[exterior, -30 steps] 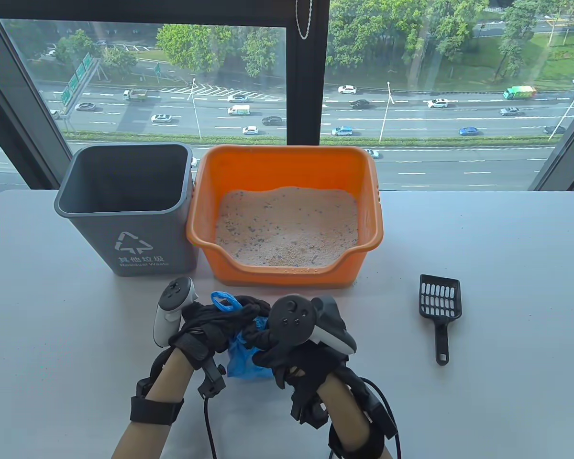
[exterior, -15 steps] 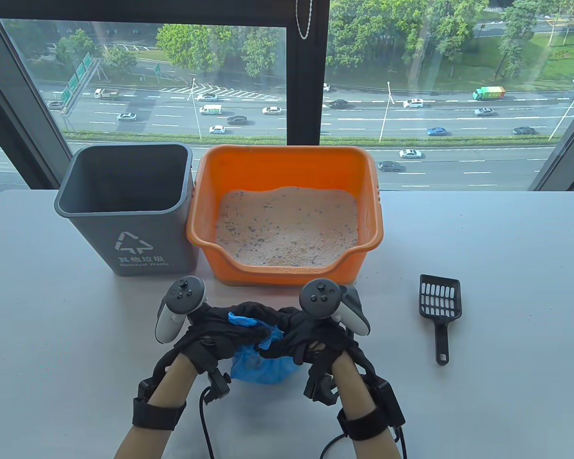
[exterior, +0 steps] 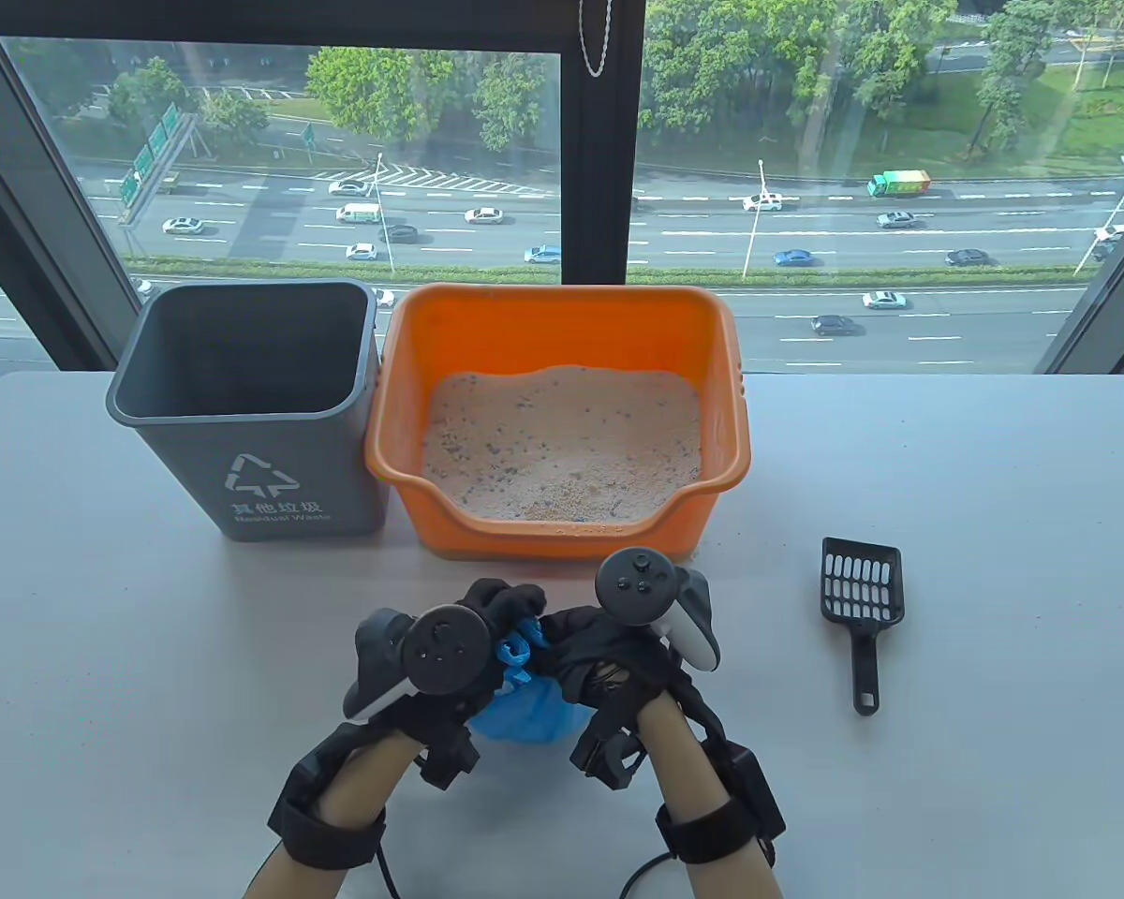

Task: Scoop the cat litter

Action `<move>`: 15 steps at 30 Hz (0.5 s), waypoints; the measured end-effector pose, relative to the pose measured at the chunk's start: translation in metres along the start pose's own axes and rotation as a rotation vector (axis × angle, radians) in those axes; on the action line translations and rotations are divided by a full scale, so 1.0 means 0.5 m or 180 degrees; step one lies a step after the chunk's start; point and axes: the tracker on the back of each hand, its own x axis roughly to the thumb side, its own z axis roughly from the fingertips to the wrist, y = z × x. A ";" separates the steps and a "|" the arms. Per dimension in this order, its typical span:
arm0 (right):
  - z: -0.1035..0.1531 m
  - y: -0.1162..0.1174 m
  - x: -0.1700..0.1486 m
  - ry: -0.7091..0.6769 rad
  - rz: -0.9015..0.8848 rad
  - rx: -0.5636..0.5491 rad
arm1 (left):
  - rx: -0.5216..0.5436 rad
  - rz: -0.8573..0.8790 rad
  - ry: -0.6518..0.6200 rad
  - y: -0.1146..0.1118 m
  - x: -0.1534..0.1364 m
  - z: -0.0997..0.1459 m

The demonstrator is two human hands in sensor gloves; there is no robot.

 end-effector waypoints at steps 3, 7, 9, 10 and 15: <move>0.004 0.008 0.020 -0.0096 0.0097 0.0209 | 0.0465 -0.0237 0.0165 -0.009 0.005 0.013; 0.007 0.009 0.025 -0.0056 0.0048 0.0445 | 0.0529 0.0005 0.0266 -0.008 -0.014 0.016; 0.012 -0.003 0.020 -0.0005 0.0009 0.0447 | 0.0534 0.0281 0.0269 -0.001 -0.024 0.015; 0.013 -0.010 0.017 -0.0052 0.0012 0.0366 | 0.0529 0.0403 0.0286 0.002 -0.026 0.015; 0.019 -0.030 0.011 -0.0377 -0.0822 0.0133 | 0.0521 0.0428 0.0214 0.001 -0.023 0.014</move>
